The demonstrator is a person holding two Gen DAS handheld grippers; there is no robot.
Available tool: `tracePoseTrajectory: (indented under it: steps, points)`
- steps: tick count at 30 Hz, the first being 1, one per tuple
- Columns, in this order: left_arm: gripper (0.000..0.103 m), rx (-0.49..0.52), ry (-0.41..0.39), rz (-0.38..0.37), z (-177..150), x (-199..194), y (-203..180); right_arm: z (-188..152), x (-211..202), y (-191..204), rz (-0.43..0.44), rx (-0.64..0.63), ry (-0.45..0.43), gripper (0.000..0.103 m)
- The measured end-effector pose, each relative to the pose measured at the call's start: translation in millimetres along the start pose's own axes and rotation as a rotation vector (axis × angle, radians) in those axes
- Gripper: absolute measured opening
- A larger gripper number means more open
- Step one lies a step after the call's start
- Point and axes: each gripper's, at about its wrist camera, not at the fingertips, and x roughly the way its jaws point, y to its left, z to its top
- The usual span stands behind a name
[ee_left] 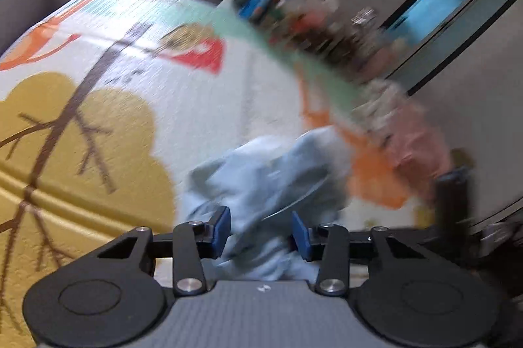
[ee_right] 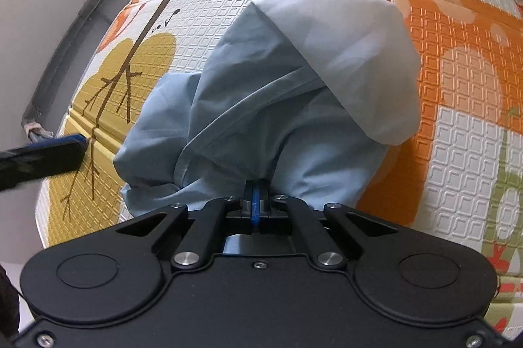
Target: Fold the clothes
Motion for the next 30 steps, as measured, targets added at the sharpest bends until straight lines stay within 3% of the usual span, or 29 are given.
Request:
tracePoseTrajectory:
  steps: [5, 10, 13, 15, 18, 23, 30]
  points:
    - [0.024, 0.024, 0.038, -0.029, 2, 22, -19, 0, 0, 0, 0.004, 0.017, 0.0, 0.0]
    - [0.019, 0.01, 0.117, -0.006, -8, 55, -20, 0, 1, -2, 0.009, 0.041, 0.001, 0.0]
    - [0.015, 0.014, 0.138, 0.12, -15, 73, -9, 0, 1, -3, 0.014, 0.046, 0.001, 0.0]
    - [0.003, 0.01, 0.137, 0.205, -18, 81, 4, 0, 1, -4, 0.016, 0.048, 0.005, 0.0]
    - [0.003, -0.045, 0.134, 0.219, -19, 86, 25, 0, 2, -3, 0.017, 0.046, 0.014, 0.0]
    - [0.004, -0.052, 0.135, 0.272, -18, 95, 33, -1, 4, -2, 0.014, 0.034, 0.021, 0.0]
    - [0.003, -0.093, 0.15, 0.237, -13, 85, 39, -5, -5, -4, 0.041, 0.04, -0.013, 0.0]
